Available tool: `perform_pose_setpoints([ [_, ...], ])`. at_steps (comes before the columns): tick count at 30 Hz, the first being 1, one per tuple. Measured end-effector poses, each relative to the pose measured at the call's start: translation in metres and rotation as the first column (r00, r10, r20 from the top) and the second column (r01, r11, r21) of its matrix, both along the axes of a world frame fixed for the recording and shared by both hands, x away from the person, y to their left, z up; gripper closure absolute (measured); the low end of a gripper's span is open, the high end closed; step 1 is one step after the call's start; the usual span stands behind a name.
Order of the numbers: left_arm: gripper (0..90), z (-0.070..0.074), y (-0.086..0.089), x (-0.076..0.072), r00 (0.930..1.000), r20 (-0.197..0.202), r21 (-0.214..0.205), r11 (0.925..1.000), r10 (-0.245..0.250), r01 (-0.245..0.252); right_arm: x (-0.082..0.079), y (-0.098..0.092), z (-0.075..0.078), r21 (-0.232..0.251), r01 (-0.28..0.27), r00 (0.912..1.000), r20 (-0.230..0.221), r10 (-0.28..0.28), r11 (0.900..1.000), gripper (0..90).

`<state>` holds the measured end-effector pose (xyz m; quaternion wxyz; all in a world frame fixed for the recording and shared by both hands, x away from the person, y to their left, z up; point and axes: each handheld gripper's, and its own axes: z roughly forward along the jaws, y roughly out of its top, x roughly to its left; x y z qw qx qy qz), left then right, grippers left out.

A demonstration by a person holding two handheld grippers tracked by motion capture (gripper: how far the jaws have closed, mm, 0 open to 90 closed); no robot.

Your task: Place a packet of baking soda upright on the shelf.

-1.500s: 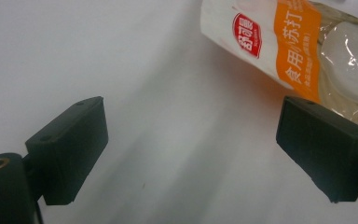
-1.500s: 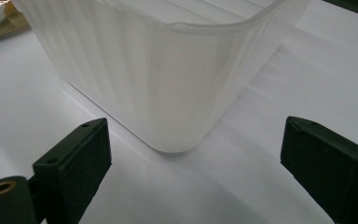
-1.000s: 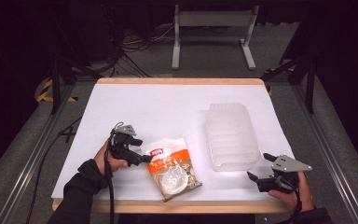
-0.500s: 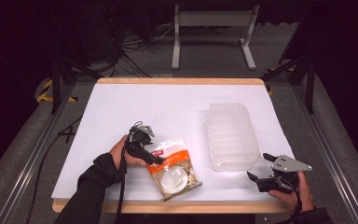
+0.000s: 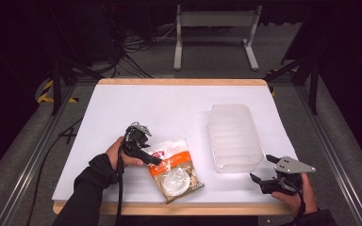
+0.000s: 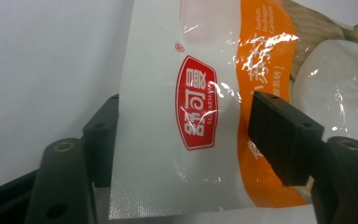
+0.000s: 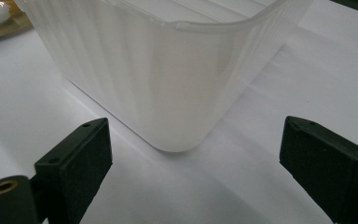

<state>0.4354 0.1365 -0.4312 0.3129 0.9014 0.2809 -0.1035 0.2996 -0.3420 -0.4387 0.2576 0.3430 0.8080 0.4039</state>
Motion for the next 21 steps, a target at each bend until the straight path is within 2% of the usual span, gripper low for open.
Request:
perform_pose_setpoints([
  [3, 40.0, 0.003, 0.004, 0.002, 0.9997, -0.020, -0.001, 0.9999, 0.010, -0.010, 0.000, 0.000, 0.000, 0.000, 0.001, 1.0000, 0.002, -0.001, 1.0000, 9.8],
  [6, 43.9, 0.003, 0.007, 0.003, 0.9994, -0.034, -0.039, 0.9992, 0.008, -0.009, 0.000, 0.000, 0.000, 0.001, 0.001, 1.0000, 0.003, -0.001, 1.0000, 9.7],
  [9, 45.8, 0.004, 0.004, 0.003, 0.9998, -0.021, -0.065, 0.9979, -0.005, 0.004, 0.001, 0.000, 0.000, 0.002, 0.001, 1.0000, -0.001, -0.001, 1.0000, 9.8],
  [11, 51.0, 0.003, 0.002, 0.005, 0.9993, -0.019, -0.082, 0.9962, -0.032, 0.031, 0.000, 0.001, 0.000, -0.001, -0.005, 1.0000, -0.002, 0.005, 1.0000, 9.8],
  [14, 51.7, -0.003, -0.005, 0.009, 0.9984, -0.045, -0.055, 0.9980, -0.036, 0.033, 0.001, 0.001, -0.001, 0.002, -0.004, 1.0000, -0.005, 0.004, 1.0000, 9.8],
  [16, 52.6, -0.004, -0.010, 0.010, 0.9980, -0.039, -0.043, 0.9980, -0.049, 0.047, 0.001, 0.001, -0.001, 0.002, -0.005, 1.0000, -0.007, 0.005, 1.0000, 9.8],
  [17, 56.8, -0.004, -0.010, 0.010, 0.9980, -0.039, -0.043, 0.9980, -0.049, 0.047, 0.001, 0.001, -0.001, 0.002, -0.005, 1.0000, -0.007, 0.005, 1.0000, 9.8],
  [18, 56.8, -0.004, -0.012, 0.011, 0.9967, -0.040, -0.048, 0.9965, -0.070, 0.068, 0.001, 0.001, -0.001, 0.002, -0.005, 1.0000, -0.007, 0.005, 1.0000, 9.8],
  [21, 67.1, -0.005, -0.019, 0.011, 0.9929, -0.044, -0.032, 0.9934, -0.111, 0.110, 0.001, 0.001, -0.001, 0.006, -0.005, 1.0000, -0.005, 0.005, 1.0000, 9.8],
])
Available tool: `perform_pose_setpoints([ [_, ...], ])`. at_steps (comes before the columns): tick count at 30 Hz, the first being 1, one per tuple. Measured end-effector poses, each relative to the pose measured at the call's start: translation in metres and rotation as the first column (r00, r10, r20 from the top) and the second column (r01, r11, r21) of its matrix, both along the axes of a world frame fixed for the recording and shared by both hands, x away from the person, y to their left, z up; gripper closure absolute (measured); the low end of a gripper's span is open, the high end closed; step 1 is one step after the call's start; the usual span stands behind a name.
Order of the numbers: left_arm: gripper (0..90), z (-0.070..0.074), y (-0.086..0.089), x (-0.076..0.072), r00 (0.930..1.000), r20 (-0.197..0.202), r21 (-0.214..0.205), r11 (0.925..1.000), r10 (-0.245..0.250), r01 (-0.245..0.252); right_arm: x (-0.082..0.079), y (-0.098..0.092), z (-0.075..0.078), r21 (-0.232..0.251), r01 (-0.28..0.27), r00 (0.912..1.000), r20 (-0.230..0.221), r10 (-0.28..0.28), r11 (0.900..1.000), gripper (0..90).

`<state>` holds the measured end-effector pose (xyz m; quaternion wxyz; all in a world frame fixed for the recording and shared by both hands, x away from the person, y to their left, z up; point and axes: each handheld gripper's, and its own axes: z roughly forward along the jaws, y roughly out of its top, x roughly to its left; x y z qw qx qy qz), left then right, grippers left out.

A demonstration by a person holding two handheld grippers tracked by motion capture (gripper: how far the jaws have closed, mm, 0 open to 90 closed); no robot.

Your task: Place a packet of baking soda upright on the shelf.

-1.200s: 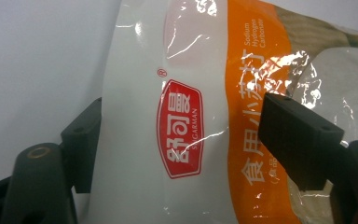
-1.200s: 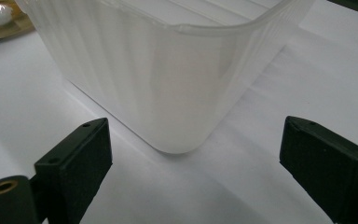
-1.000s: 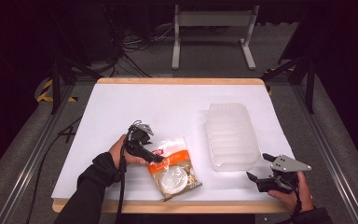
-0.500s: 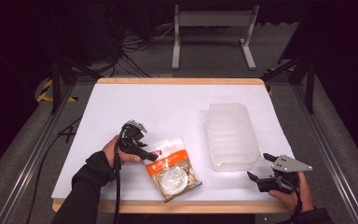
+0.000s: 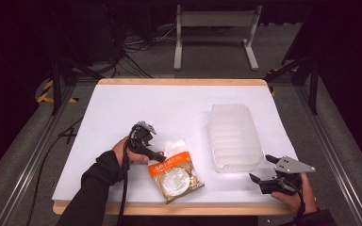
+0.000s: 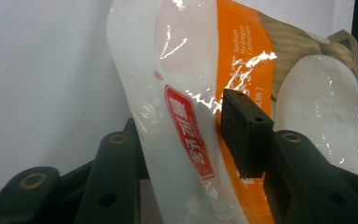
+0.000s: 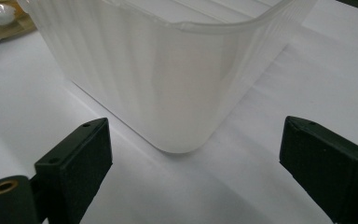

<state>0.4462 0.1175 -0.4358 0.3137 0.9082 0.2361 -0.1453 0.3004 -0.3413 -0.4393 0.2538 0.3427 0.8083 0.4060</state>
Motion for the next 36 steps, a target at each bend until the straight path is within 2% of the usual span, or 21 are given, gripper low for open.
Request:
perform_pose_setpoints([
  [4, 80.7, 0.004, -0.006, -0.003, 0.9988, 0.022, 0.014, 0.9990, -0.044, 0.043, 0.000, 0.000, 0.000, 0.004, 0.000, 1.0000, -0.001, 0.000, 1.0000, 9.9],
  [5, 84.8, 0.007, -0.007, -0.005, 0.9980, 0.043, 0.014, 0.9988, -0.047, 0.046, 0.000, 0.000, 0.000, 0.004, -0.001, 1.0000, -0.002, 0.001, 1.0000, 9.9],
  [7, 87.7, 0.011, -0.007, -0.008, 0.9964, 0.073, 0.004, 0.9991, -0.042, 0.042, 0.000, -0.001, 0.000, 0.004, -0.001, 1.0000, -0.001, 0.001, 1.0000, 9.9],
  [8, 89.0, 0.011, -0.007, -0.008, 0.9964, 0.073, 0.004, 0.9991, -0.042, 0.042, 0.000, -0.001, 0.000, 0.003, 0.001, 1.0000, 0.000, -0.001, 1.0000, 9.9],
  [9, 89.4, 0.016, -0.007, -0.013, 0.9931, 0.110, -0.012, 0.9991, -0.040, 0.042, -0.001, -0.001, 0.001, 0.004, 0.002, 1.0000, 0.000, -0.002, 1.0000, 9.9],
  [10, 89.6, 0.020, -0.007, -0.016, 0.9907, 0.130, -0.014, 0.9989, -0.042, 0.045, -0.001, -0.001, 0.001, 0.005, 0.002, 1.0000, 0.001, -0.002, 1.0000, 9.9],
  [14, 89.8, 0.032, -0.007, -0.025, 0.9798, 0.197, -0.040, 0.9982, -0.035, 0.044, -0.001, -0.002, 0.001, 0.009, 0.007, 1.0000, 0.004, -0.007, 0.9999, 9.9],
  [15, 89.8, 0.032, -0.007, -0.025, 0.9798, 0.197, -0.040, 0.9982, -0.035, 0.044, -0.001, -0.002, 0.001, 0.010, 0.008, 1.0000, 0.004, -0.008, 0.9999, 9.9],
  [17, 89.8, 0.041, -0.007, -0.034, 0.9659, 0.256, -0.054, 0.9970, -0.039, 0.055, -0.001, -0.002, 0.001, 0.010, 0.008, 1.0000, 0.005, -0.008, 0.9999, 9.9],
  [21, 89.9, 0.054, -0.009, -0.048, 0.9424, 0.333, -0.079, 0.9949, -0.032, 0.062, -0.001, -0.002, 0.001, 0.006, 0.007, 1.0000, 0.005, -0.007, 1.0000, 9.9],
  [25, 89.9, 0.067, -0.012, -0.062, 0.9142, 0.404, -0.102, 0.9919, -0.027, 0.075, -0.001, -0.003, 0.001, 0.010, 0.010, 0.9999, 0.003, -0.010, 0.9999, 9.9],
  [27, 90.0, 0.071, -0.013, -0.067, 0.9068, 0.421, -0.124, 0.9889, -0.022, 0.082, -0.001, -0.003, 0.001, 0.010, 0.011, 0.9999, 0.003, -0.012, 0.9999, 9.9],
  [28, 90.0, 0.074, -0.014, -0.070, 0.9008, 0.434, -0.133, 0.9875, -0.018, 0.084, -0.001, -0.003, 0.001, 0.010, 0.011, 0.9999, 0.003, -0.011, 0.9999, 9.9],
  [29, 90.0, 0.077, -0.015, -0.075, 0.8900, 0.456, -0.139, 0.9867, -0.012, 0.084, -0.001, -0.003, 0.001, 0.010, 0.011, 0.9999, 0.003, -0.011, 0.9999, 9.9],
  [30, 90.0, 0.077, -0.015, -0.075, 0.8900, 0.456, -0.139, 0.9867, -0.012, 0.084, -0.001, -0.003, 0.001, 0.010, 0.011, 0.9999, 0.003, -0.011, 0.9999, 9.9],
  [34, 90.0, 0.086, -0.018, -0.087, 0.8670, 0.498, -0.158, 0.9834, 0.002, 0.088, -0.002, -0.003, 0.003, 0.016, 0.015, 0.9997, 0.020, -0.015, 0.9998, 10.0],
  [36, 90.0, 0.090, -0.020, -0.091, 0.8602, 0.510, -0.164, 0.9818, 0.001, 0.096, -0.002, -0.004, 0.003, 0.018, 0.017, 0.9996, 0.022, -0.017, 0.9997, 10.0],
])
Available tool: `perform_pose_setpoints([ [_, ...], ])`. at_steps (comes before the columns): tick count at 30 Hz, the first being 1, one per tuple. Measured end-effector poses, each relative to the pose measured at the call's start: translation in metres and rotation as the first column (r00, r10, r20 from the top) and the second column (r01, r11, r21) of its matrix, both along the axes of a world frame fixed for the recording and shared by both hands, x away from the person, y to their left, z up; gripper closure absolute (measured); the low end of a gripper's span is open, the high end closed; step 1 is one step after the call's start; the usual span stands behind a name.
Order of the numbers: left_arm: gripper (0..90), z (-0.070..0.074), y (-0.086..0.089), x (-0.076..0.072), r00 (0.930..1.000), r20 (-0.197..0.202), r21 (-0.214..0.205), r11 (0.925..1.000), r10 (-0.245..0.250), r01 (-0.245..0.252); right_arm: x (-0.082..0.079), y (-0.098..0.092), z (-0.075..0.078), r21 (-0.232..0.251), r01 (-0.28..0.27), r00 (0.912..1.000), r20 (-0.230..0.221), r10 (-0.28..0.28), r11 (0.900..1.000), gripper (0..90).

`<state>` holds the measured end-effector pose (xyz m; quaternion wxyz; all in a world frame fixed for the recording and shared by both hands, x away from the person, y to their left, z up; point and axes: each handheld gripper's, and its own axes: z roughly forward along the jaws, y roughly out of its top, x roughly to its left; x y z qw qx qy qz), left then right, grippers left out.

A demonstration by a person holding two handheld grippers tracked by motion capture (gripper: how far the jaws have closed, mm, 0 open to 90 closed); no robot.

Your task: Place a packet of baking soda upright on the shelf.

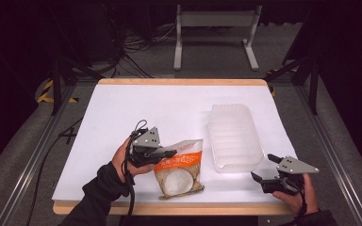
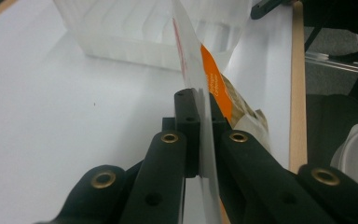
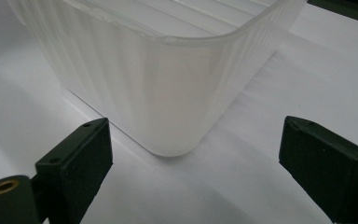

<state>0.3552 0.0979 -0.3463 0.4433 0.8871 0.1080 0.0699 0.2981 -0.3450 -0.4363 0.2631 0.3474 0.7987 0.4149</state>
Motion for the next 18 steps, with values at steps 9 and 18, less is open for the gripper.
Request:
perform_pose_setpoints([
  [9, 90.0, 0.012, -0.002, -0.013, 0.9983, 0.055, -0.029, 0.9994, 0.018, -0.017, 0.001, 0.000, -0.001, -0.001, 0.003, 1.0000, -0.007, -0.003, 1.0000, 10.1],
  [18, 90.0, 0.017, 0.001, -0.006, 0.9958, 0.058, -0.052, 0.9963, 0.071, -0.068, 0.002, 0.000, -0.002, 0.000, 0.010, 0.9999, -0.012, -0.010, 0.9999, 10.0],
])
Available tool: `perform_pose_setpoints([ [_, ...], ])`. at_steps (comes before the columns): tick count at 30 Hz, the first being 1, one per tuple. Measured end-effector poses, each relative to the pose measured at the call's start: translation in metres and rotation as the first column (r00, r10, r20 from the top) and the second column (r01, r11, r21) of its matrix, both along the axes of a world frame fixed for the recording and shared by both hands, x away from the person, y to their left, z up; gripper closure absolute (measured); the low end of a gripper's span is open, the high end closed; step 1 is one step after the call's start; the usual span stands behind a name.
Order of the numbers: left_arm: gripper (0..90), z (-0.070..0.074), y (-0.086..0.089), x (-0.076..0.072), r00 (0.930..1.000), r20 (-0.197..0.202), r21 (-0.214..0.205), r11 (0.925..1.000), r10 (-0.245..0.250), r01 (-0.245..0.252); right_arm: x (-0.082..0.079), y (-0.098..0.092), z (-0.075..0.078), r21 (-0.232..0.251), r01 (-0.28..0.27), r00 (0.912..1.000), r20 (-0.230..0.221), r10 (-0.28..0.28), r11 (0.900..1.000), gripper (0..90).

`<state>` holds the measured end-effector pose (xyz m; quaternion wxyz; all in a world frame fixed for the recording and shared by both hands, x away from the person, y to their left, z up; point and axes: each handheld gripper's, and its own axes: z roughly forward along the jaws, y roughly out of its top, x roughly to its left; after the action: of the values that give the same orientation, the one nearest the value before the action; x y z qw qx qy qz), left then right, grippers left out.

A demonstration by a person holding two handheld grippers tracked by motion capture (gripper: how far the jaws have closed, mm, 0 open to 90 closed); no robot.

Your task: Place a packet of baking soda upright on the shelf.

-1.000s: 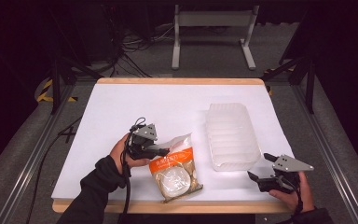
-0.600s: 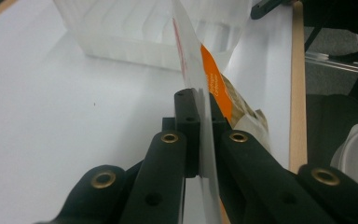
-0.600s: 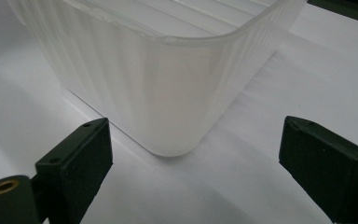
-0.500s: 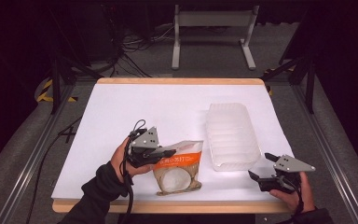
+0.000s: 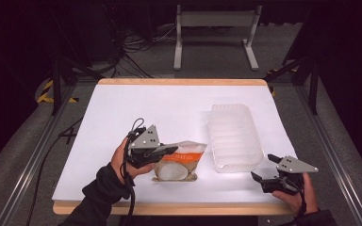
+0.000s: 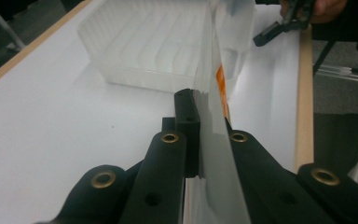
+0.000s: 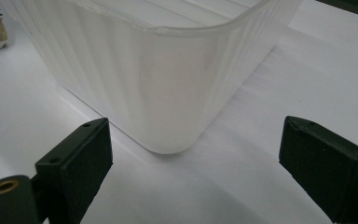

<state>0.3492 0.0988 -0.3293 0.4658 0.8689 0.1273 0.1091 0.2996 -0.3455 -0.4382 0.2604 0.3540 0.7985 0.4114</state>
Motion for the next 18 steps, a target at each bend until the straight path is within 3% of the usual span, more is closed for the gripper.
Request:
perform_pose_setpoints([
  [4, 90.0, 0.004, 0.000, 0.007, 0.9996, 0.003, -0.026, 0.9992, 0.029, -0.029, 0.000, -0.001, 0.000, 0.008, 0.013, 0.9999, 0.002, -0.013, 0.9999, 9.7],
  [10, 90.0, 0.009, -0.004, 0.020, 0.9969, 0.014, -0.033, 0.9965, 0.077, -0.077, 0.000, -0.003, 0.000, 0.015, 0.019, 0.9998, 0.001, -0.019, 0.9997, 9.9],
  [18, 90.0, 0.024, -0.015, 0.036, 0.9954, 0.031, -0.005, 0.9959, 0.091, -0.091, 0.000, -0.004, 0.000, 0.016, 0.028, 0.9996, 0.006, -0.028, 0.9995, 10.1],
])
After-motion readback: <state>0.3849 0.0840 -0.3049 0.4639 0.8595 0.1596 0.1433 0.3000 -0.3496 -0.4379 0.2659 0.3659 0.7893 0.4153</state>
